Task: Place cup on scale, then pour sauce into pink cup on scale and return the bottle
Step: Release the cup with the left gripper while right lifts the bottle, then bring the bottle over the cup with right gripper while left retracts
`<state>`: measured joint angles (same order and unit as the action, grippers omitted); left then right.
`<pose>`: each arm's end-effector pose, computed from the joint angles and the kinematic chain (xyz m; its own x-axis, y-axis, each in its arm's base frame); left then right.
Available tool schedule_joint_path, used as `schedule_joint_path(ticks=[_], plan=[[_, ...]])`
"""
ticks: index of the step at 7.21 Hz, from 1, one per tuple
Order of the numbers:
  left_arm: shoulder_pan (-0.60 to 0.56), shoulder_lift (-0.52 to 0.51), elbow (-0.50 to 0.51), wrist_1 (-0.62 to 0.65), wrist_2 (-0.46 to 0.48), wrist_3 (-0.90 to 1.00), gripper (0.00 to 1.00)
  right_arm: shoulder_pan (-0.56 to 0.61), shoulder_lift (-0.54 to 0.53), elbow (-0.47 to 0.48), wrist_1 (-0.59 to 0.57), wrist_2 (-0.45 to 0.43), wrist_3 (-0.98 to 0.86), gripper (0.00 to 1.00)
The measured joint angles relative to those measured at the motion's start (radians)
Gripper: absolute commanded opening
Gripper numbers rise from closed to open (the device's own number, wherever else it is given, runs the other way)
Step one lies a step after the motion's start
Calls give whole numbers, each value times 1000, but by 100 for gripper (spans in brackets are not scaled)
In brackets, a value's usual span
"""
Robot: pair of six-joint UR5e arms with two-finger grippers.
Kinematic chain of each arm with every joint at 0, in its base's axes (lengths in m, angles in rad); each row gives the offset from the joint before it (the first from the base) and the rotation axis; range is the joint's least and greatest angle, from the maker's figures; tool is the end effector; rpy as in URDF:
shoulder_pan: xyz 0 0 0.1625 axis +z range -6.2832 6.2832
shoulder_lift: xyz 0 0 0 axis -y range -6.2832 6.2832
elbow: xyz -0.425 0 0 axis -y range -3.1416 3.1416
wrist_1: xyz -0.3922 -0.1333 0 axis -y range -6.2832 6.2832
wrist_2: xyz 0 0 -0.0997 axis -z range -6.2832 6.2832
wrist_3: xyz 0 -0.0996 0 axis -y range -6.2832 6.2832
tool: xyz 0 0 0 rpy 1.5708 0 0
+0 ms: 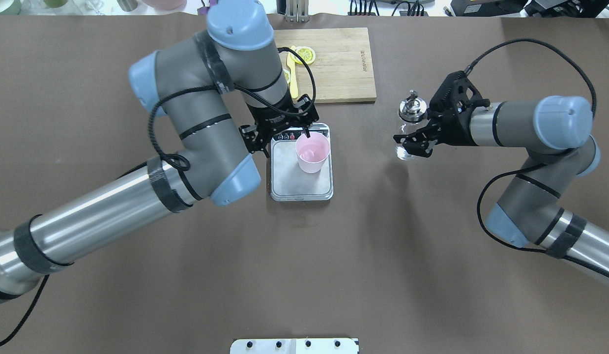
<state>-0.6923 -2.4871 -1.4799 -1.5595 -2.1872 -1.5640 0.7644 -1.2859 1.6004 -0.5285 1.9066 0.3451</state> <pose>0.5142 -0.5247 0.1163 0.5298 -0.4321 -0.7298 0.1937 0.8994 -0.3919 -0.3675 -0.4916 0.3716 0.4481 -0.8013 0.3964 0.0018 0.4442 0.8959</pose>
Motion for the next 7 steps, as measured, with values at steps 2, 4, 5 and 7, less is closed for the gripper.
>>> schedule_joint_path(ticks=[2,4,5,7], plan=[[-53,57,-147,145,-24,131,98,-22,58,24,-145,-23,-22,36],[-106,122,-249,231,-28,233,98,-61,89,124,-376,-74,-77,36],[-137,149,-269,243,-28,269,98,-83,94,187,-496,-105,-102,36],[-200,217,-298,249,-28,398,98,-112,92,260,-644,-154,-127,36]])
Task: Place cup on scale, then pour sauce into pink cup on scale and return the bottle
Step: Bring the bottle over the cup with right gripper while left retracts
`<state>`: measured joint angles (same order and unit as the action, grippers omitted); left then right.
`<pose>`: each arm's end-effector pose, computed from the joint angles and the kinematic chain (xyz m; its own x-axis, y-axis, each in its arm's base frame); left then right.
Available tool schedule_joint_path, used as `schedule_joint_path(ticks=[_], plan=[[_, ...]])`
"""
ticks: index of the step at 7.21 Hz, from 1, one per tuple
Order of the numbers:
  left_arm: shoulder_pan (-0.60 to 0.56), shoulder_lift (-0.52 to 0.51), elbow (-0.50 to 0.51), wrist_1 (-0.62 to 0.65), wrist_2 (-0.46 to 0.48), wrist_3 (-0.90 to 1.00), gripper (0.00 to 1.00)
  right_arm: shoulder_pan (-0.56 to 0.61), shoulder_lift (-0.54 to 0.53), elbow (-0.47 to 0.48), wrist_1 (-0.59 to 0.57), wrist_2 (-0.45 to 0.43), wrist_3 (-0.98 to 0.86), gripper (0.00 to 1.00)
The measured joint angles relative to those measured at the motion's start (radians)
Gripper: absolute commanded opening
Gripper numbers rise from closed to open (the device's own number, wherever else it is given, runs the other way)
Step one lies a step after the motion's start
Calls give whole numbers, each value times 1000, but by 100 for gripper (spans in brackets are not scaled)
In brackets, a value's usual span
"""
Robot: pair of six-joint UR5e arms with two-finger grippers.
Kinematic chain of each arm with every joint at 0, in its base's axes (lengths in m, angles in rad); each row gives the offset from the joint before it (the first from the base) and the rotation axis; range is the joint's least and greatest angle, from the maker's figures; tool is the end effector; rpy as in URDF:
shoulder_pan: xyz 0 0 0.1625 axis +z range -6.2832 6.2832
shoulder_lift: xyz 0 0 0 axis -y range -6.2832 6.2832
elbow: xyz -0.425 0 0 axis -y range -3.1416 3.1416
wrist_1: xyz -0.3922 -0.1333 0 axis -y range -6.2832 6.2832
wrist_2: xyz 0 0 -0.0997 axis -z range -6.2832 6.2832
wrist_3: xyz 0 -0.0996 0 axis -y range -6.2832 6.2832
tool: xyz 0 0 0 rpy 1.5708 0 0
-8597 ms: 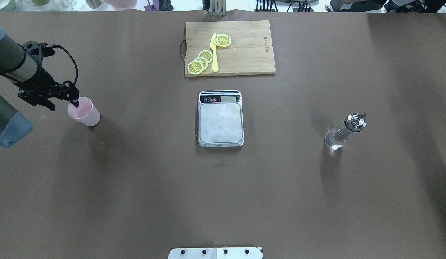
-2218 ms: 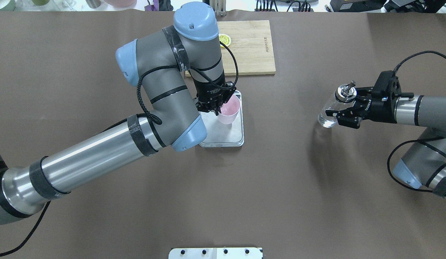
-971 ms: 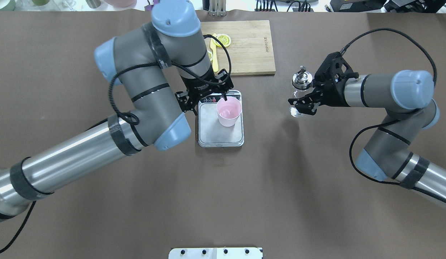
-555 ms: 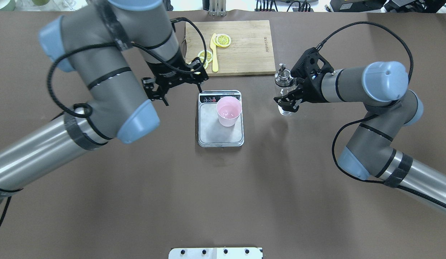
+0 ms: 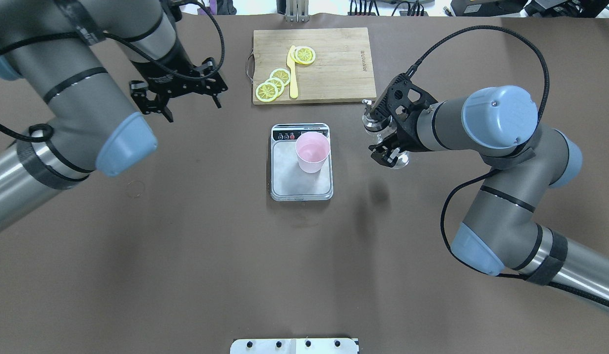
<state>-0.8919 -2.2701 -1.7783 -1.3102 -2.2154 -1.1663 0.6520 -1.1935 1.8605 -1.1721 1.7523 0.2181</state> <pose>0.3465 -0.5464 0.1824 0.6163 -0.2628 -0.7424 0.1657 0.9648 -0.2040 -0.4059 -0.4549 0.2751 0.5433 -0.7933 0.2746 0.2736 0.4766 0.8355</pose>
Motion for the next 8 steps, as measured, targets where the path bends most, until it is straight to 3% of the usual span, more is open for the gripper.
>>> schedule_joint_path(ticks=[4,8], plan=[[-155,142,-17,2,-2,328,98,-89,56,26,-267,-152,-6,36],[-304,238,10,2,-5,541,98,-121,135,28,-472,-211,-8,36]])
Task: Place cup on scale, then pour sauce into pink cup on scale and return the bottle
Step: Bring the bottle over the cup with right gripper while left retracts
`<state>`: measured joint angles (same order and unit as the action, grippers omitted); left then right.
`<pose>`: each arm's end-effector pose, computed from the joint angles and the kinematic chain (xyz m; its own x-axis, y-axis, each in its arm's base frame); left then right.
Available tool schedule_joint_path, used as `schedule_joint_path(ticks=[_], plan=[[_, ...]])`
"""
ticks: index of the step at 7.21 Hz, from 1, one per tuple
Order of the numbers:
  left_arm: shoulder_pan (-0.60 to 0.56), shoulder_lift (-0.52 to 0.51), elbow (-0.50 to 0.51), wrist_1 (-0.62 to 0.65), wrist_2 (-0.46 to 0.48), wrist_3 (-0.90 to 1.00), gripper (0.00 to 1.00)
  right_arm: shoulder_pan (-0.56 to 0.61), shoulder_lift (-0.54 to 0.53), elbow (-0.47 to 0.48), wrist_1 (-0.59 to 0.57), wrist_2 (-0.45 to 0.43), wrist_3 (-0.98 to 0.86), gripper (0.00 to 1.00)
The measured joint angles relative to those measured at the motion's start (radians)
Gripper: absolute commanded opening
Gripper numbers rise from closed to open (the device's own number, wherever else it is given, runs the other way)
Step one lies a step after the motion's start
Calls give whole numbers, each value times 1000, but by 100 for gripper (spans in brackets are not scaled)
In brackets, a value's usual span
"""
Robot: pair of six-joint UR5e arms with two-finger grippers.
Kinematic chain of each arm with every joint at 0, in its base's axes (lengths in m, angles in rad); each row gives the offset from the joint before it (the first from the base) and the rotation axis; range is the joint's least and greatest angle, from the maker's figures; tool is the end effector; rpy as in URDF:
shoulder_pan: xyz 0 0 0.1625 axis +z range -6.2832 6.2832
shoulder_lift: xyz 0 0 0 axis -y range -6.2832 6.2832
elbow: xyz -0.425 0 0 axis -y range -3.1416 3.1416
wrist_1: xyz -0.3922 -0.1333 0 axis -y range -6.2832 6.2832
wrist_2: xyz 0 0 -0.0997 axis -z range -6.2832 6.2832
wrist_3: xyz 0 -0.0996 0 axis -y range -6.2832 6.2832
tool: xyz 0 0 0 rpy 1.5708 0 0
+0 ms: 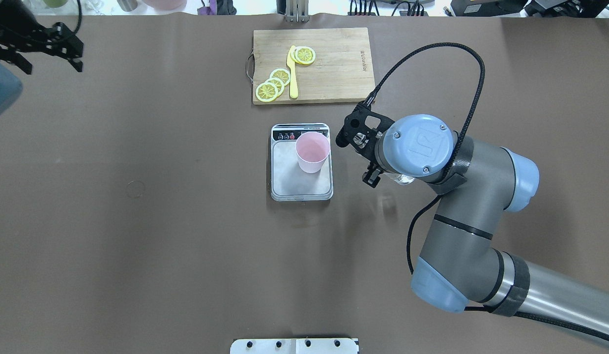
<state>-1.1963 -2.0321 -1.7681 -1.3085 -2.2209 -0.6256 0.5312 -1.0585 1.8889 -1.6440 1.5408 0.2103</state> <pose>0.1595 -0.6055 0.3377 0.7289 -0.0904 -0.6787 0.1102 0.9938 -0.0141 -0.4601 -0.4284 0.2473 0.6434 -0.7558 0.1221 0.5034 0.5378 0.6763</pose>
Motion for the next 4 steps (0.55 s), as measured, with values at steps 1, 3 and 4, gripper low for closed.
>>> schedule_joint_path(ticks=[1,3,4], plan=[[-40,26,12,0,0,54,98,-2,10,-5,-24,-3,-1,37],[-116,76,26,-1,-11,156,98,-3,64,-26,-107,-12,-8,36],[-141,97,27,-5,-31,187,98,-4,96,-40,-151,-20,-11,36]])
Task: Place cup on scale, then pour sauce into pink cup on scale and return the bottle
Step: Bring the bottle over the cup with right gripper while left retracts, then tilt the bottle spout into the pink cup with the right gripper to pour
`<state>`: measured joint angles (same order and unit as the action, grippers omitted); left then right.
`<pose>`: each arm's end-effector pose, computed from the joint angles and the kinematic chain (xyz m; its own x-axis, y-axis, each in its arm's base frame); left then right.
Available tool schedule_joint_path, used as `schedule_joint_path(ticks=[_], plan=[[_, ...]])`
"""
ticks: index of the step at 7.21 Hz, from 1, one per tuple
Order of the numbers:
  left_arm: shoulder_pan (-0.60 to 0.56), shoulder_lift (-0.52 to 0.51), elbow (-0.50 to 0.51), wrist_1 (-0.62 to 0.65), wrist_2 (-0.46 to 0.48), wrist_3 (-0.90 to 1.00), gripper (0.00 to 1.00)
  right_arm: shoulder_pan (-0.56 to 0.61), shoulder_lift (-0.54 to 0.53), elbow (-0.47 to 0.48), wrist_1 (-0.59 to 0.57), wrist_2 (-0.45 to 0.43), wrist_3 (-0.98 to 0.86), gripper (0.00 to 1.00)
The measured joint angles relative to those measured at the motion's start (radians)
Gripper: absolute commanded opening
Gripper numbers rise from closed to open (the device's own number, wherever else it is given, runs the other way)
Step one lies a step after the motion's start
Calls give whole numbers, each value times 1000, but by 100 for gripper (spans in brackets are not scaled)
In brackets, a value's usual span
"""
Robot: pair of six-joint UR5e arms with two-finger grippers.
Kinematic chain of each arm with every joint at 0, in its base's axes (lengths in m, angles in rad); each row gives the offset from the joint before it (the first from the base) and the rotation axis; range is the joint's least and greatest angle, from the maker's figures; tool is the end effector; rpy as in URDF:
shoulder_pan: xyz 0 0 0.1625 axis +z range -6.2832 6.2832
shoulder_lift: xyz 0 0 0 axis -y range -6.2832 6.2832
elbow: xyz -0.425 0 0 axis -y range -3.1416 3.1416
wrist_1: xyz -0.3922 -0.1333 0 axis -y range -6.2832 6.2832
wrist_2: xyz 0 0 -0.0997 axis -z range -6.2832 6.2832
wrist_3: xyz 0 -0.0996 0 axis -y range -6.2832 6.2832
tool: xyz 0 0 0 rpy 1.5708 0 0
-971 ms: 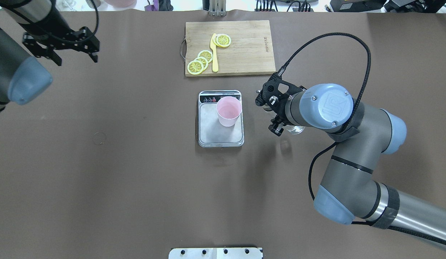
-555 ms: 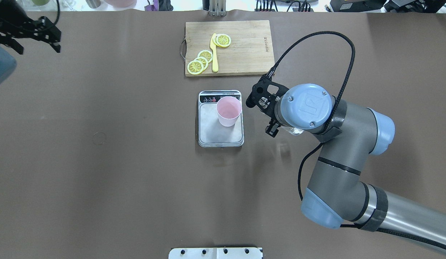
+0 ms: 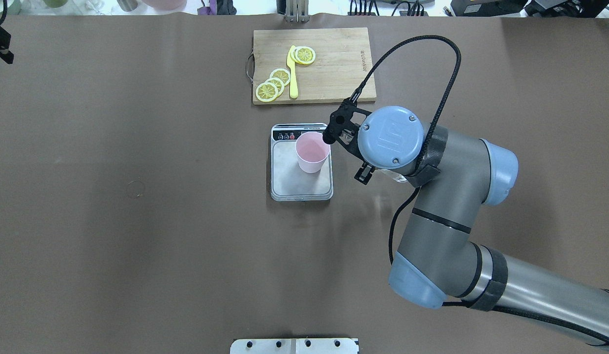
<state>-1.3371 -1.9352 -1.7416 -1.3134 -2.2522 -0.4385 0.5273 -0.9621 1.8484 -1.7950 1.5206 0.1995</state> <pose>0.0717 -0.6058 0.4066 0.7424 -0.0822 -0.6649 0.1022 0.9947 -0.0089 -0.4755 -0.4369 0.2245 0.6538 -0.7521 0.0830 0.5632 0.5570 0.6104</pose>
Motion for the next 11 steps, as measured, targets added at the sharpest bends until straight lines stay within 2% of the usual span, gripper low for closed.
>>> schedule_joint_path(ticks=[5,7,11], plan=[[-67,57,-12,-6,-34,112,98,-5,137,-144,-107,-40,-7,37],[-80,75,-29,-6,-44,133,98,-7,152,-146,-174,-58,-7,36],[-168,200,-46,-7,-52,349,98,-28,152,-113,-295,-99,-5,36]])
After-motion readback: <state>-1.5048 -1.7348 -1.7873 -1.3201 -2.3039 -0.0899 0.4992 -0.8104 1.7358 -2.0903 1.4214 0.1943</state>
